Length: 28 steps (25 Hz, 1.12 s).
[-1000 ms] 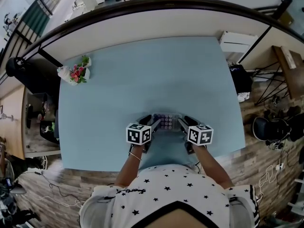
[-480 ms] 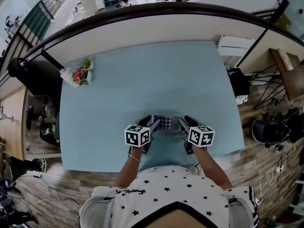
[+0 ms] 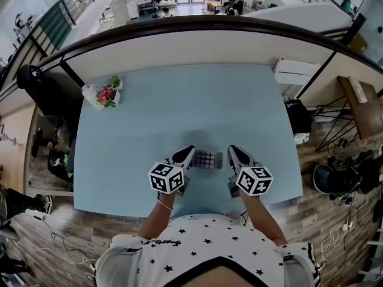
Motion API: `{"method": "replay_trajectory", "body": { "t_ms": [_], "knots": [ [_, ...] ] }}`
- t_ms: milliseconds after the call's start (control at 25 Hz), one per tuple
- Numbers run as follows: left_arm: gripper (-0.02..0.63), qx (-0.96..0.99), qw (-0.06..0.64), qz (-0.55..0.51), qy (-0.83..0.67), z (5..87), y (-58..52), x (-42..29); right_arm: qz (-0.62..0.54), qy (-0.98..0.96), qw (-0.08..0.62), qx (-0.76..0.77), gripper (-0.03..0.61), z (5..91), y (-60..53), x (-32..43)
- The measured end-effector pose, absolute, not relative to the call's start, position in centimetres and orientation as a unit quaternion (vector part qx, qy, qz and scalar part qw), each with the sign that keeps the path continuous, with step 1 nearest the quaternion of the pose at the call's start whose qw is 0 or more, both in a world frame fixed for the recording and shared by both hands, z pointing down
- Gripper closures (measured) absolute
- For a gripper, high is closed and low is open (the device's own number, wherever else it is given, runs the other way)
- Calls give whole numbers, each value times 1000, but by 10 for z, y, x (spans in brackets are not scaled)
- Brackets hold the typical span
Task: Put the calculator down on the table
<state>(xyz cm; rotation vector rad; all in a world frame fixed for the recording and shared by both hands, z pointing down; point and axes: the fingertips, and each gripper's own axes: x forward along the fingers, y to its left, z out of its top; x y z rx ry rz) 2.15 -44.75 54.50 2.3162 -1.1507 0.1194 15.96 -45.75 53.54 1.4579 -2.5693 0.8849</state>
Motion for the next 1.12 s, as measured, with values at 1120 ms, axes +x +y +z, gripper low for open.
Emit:
{"method": "replay_trajectory", "body": {
  "t_ms": [1120],
  "knots": [
    [577, 889, 148, -31, -433, 426, -422, 20, 196, -894, -67, 398, 581, 425, -442, 132]
  ]
}}
